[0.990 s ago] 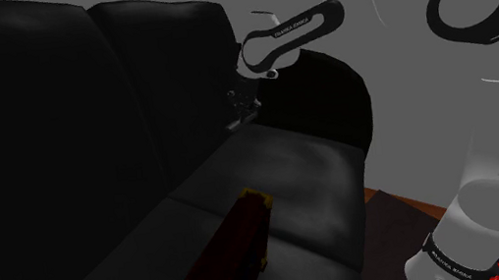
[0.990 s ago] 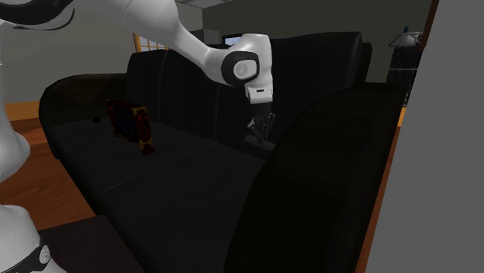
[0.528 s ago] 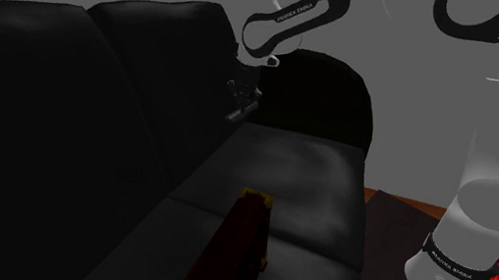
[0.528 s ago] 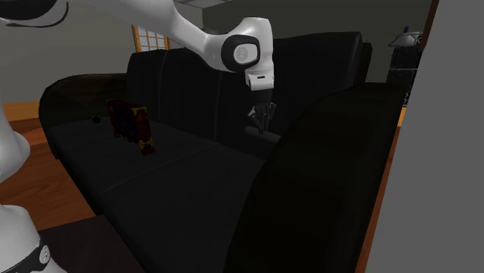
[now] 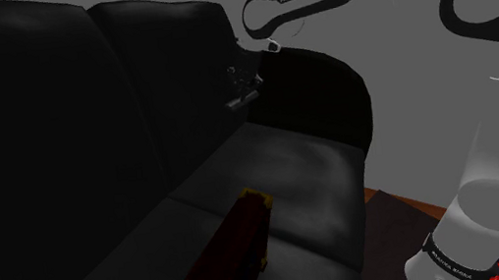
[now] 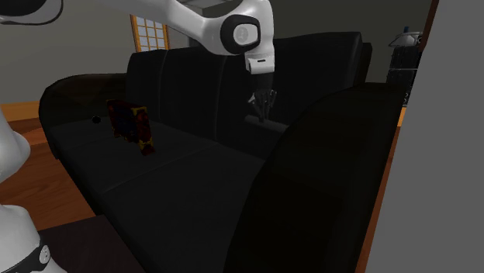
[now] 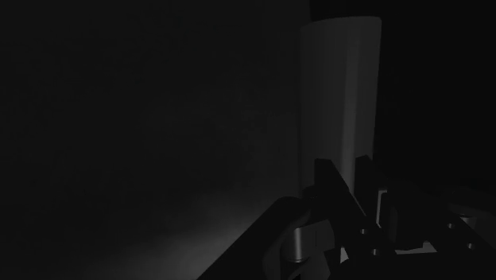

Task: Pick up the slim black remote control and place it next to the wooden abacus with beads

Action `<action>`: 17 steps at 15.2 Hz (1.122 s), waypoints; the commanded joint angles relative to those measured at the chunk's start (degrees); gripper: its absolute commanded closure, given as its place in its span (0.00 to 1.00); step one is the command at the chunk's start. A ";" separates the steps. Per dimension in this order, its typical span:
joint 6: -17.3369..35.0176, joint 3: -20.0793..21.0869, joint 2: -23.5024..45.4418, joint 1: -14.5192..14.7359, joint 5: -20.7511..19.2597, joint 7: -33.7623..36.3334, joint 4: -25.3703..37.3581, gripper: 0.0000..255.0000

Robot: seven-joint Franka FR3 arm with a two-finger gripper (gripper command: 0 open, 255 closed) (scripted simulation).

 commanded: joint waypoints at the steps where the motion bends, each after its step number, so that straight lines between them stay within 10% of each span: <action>1: -1.38 0.00 -0.16 -0.02 0.03 0.01 1.22 1.00; 17: -13.81 0.13 0.12 0.28 -0.24 0.69 13.95 1.00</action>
